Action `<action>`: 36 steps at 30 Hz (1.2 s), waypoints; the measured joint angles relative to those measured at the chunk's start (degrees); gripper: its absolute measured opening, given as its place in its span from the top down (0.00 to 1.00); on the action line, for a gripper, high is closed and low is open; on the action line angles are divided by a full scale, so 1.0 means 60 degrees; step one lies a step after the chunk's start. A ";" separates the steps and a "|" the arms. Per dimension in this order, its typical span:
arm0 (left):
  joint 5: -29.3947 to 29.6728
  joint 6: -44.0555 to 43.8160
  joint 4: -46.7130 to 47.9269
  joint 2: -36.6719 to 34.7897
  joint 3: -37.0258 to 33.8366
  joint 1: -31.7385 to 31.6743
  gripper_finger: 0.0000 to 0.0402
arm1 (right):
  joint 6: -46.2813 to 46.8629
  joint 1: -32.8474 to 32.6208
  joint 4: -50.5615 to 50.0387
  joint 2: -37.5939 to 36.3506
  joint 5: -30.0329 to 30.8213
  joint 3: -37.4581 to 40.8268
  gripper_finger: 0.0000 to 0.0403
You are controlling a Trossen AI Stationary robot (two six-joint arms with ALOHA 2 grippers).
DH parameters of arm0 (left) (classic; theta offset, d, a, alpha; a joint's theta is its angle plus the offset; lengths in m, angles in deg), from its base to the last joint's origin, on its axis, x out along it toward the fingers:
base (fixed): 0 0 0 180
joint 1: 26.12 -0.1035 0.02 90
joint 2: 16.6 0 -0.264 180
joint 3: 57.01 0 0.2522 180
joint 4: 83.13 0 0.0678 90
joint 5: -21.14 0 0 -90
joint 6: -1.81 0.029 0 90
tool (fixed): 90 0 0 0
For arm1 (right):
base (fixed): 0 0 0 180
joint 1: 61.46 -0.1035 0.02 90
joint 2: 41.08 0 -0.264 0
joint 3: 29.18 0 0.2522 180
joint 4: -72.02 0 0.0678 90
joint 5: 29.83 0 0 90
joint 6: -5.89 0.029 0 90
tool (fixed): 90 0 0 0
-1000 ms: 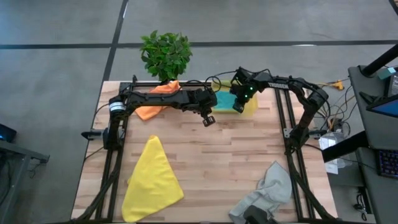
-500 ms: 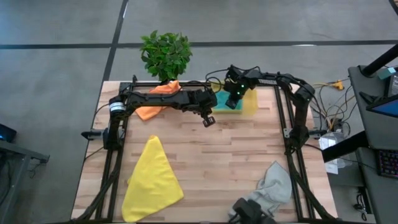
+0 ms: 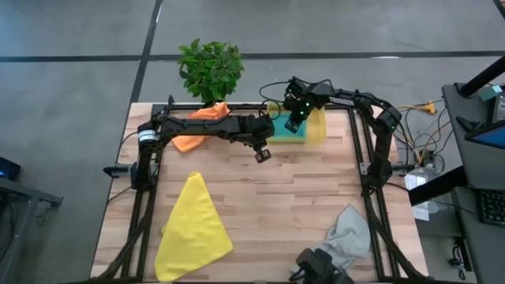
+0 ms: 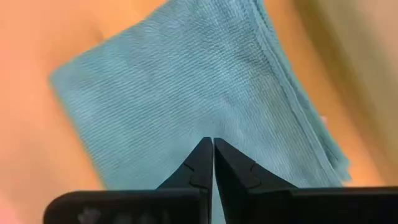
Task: Fold microfiber towels
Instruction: Put the folded blue microfiber towel into the yellow bin, then fold the yellow microfiber towel
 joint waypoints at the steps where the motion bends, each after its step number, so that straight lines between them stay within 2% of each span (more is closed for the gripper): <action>1: 0.0017 0.0004 -0.0022 -0.0123 -0.0001 0.0000 1.00 | 0.0001 0.0000 -0.0060 -0.0218 0.0001 0.0041 0.98; 6: 0.0169 0.0080 0.0391 -0.1086 -0.0001 0.0024 1.00 | 0.0039 -0.0008 -0.0497 -0.1848 -0.0062 0.0463 0.98; 13: -0.0040 0.1003 0.2193 -0.3289 -0.0185 0.0728 1.00 | 0.0932 -0.0664 -0.0149 -0.5408 -0.1355 0.2104 0.98; 18: -0.0920 0.0806 0.3234 -0.5035 -0.1294 0.1614 1.00 | 0.2860 -0.1964 0.1256 -0.8034 -0.1361 0.3869 0.98; 23: -0.1036 -0.0720 0.3697 -0.6772 -0.2916 0.2351 1.00 | 0.5479 -0.3594 0.3765 -1.0099 -0.1255 0.5709 0.98; 26: -0.1033 -0.1218 0.3799 -0.7688 -0.3910 0.2473 1.00 | 0.6665 -0.4711 0.5348 -1.0926 -0.0445 0.6633 0.98; 30: -0.0979 -0.1373 0.4426 -0.8508 -0.5028 0.2261 0.98 | 0.7259 -0.6192 0.6335 -1.1450 0.1509 0.7341 0.98; 33: -0.1024 -0.2218 0.4971 -0.8755 -0.5793 0.1724 0.90 | 0.7529 -0.7070 0.6370 -1.1468 0.2725 0.7503 0.98; 36: -0.1092 -0.2294 0.5383 -0.8702 -0.6448 0.1091 0.81 | 0.7584 -0.7627 0.6453 -1.1264 0.3217 0.7516 0.98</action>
